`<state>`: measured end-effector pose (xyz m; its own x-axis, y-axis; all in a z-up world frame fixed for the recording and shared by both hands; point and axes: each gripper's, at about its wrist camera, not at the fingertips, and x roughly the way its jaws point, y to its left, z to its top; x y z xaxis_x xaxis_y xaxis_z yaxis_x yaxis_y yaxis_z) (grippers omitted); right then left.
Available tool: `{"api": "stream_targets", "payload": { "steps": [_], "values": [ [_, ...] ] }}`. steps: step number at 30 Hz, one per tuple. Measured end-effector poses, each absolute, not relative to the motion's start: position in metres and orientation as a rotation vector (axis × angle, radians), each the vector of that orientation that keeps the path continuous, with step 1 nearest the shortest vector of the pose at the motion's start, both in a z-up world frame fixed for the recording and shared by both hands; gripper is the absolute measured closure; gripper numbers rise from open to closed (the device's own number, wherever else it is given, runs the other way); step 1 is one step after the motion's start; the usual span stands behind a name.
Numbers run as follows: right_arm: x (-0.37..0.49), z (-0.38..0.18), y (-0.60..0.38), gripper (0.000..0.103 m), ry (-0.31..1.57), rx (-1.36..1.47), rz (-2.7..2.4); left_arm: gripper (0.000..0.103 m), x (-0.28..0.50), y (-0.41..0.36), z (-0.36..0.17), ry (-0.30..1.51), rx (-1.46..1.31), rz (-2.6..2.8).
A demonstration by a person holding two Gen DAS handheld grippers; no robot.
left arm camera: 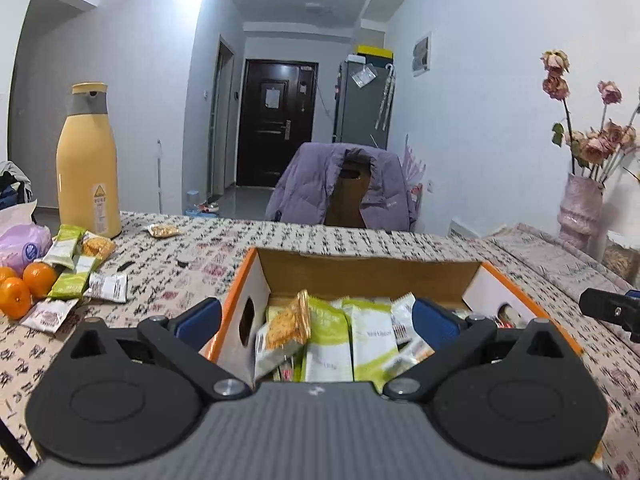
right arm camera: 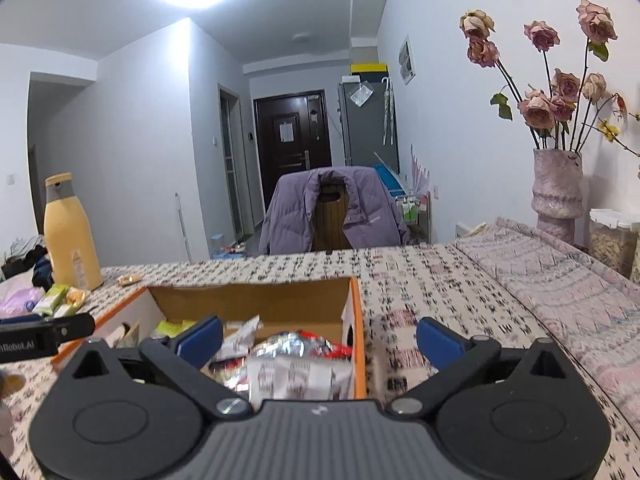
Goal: Organize snacks
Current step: 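Withdraw both grippers from the box back toward the snack pile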
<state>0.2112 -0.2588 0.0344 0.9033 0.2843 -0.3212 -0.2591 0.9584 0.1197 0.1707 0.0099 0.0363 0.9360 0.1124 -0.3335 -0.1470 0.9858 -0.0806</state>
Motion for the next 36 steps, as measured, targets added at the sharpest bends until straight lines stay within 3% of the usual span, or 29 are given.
{"api": "stream_targets", "payload": {
  "steps": [36],
  "values": [
    [0.109, -0.042, -0.301, 0.000, 0.558, 0.060, 0.248, 0.000, 0.097, -0.075, -0.038, 0.722, -0.016, 0.063]
  ]
}}
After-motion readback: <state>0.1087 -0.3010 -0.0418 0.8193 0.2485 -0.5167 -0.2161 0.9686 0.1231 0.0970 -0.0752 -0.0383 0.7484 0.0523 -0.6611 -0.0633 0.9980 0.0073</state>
